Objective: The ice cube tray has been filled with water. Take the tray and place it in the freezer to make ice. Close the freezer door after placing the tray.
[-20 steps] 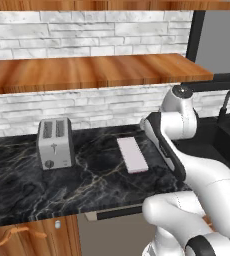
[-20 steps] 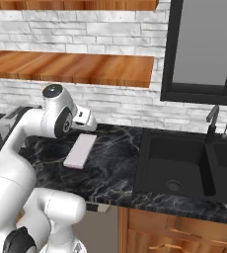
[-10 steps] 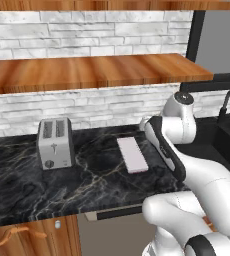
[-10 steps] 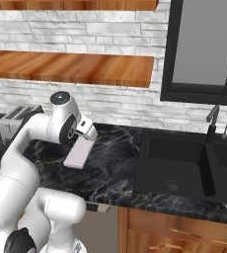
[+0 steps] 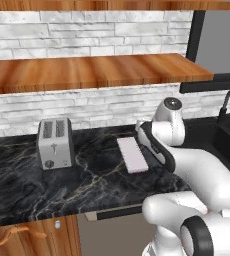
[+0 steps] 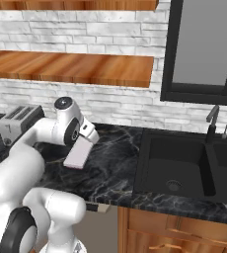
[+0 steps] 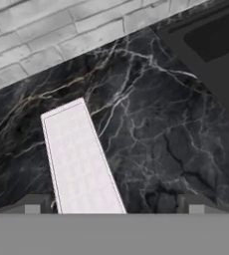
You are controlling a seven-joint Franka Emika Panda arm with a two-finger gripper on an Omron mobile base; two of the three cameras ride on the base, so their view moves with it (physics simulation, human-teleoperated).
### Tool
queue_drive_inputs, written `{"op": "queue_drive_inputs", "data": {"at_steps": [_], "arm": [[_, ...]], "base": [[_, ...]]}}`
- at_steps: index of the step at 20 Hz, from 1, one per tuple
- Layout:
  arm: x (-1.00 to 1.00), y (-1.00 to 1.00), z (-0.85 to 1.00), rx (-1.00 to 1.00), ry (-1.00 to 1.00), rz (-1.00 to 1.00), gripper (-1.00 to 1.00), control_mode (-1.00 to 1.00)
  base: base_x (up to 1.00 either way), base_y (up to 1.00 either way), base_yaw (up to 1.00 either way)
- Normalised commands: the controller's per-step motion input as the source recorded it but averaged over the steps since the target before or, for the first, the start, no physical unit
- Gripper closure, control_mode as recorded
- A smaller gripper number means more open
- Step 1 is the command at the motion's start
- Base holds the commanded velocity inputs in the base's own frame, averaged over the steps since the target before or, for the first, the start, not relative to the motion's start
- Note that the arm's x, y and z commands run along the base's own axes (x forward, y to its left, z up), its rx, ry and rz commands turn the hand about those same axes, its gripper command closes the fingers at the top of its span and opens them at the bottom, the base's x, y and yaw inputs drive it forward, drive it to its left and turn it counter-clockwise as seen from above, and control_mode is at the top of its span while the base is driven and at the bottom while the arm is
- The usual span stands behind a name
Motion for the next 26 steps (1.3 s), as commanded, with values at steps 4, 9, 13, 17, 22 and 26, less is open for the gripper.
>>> {"op": "queue_drive_inputs", "data": {"at_steps": [4, 9, 13, 17, 22, 26], "arm": [[0.49, 0.0, -0.1, 0.01, 0.11, -0.04, -1.0, -1.0], [0.59, -0.01, -0.14, 0.03, 0.13, -0.02, -1.0, -1.0], [0.61, 0.0, -0.27, 0.02, 0.09, 0.0, -1.0, -1.0], [0.54, 0.0, -0.34, 0.0, 0.02, 0.0, -1.0, -1.0], [0.52, 0.0, -0.33, 0.0, 0.01, 0.0, -1.0, -1.0], [0.55, 0.0, -0.36, 0.0, 0.03, 0.0, -1.0, -1.0]], "base": [[0.0, 0.0, 0.0], [0.0, 0.0, 0.0], [0.0, 0.0, 0.0], [0.0, 0.0, 0.0], [0.0, 0.0, 0.0], [0.0, 0.0, 0.0]]}}
